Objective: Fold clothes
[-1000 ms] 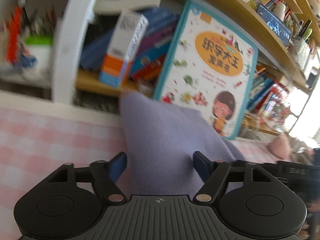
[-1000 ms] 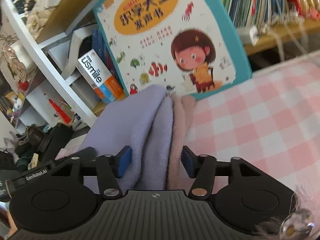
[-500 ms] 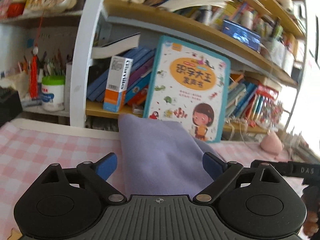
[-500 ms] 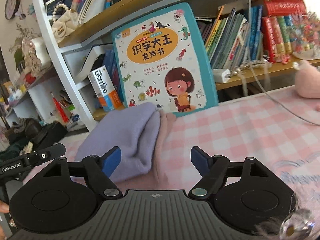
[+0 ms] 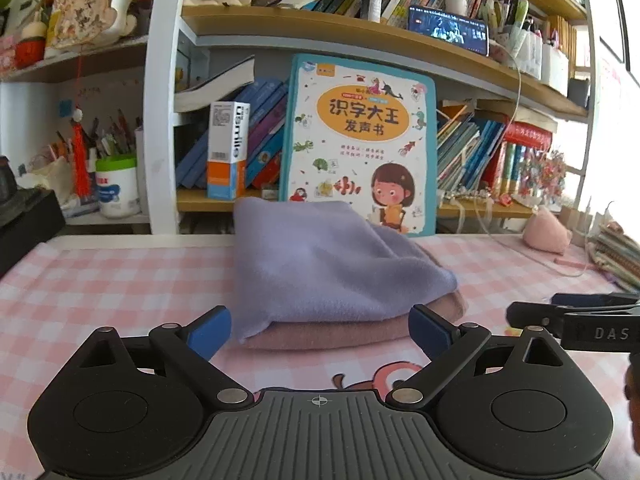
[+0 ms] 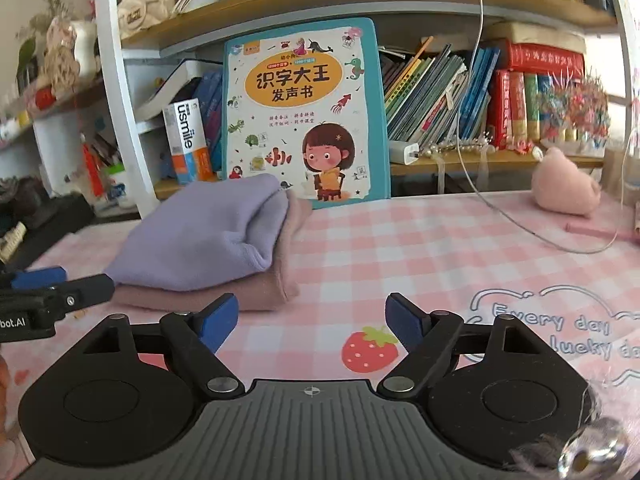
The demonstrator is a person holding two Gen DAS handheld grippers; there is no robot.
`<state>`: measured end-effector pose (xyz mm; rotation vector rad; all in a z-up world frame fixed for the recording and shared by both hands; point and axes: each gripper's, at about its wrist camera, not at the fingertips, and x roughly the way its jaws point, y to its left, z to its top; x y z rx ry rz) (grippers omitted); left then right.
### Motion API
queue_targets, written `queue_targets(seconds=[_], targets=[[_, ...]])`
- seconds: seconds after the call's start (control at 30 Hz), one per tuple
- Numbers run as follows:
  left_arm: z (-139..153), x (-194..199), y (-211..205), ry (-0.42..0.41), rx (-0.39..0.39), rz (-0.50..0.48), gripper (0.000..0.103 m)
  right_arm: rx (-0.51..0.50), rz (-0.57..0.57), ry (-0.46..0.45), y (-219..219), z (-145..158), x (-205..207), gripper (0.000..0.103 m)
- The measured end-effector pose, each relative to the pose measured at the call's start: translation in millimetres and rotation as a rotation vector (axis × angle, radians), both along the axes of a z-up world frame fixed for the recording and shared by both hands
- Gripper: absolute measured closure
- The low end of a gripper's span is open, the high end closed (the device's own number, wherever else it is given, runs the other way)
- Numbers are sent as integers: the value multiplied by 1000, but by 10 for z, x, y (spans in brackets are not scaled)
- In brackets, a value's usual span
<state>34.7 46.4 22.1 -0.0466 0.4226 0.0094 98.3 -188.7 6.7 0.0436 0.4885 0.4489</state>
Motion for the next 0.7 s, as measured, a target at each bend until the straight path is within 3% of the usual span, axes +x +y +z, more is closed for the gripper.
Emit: queue_targets(seconds=[0.37, 0.7], targets=[[-91, -51, -106, 6, 96, 6, 5, -90, 24, -33, 175, -79, -101, 20], [-156, 2, -63, 39, 86, 27, 5, -127, 10, -35, 222, -136, -97, 19]])
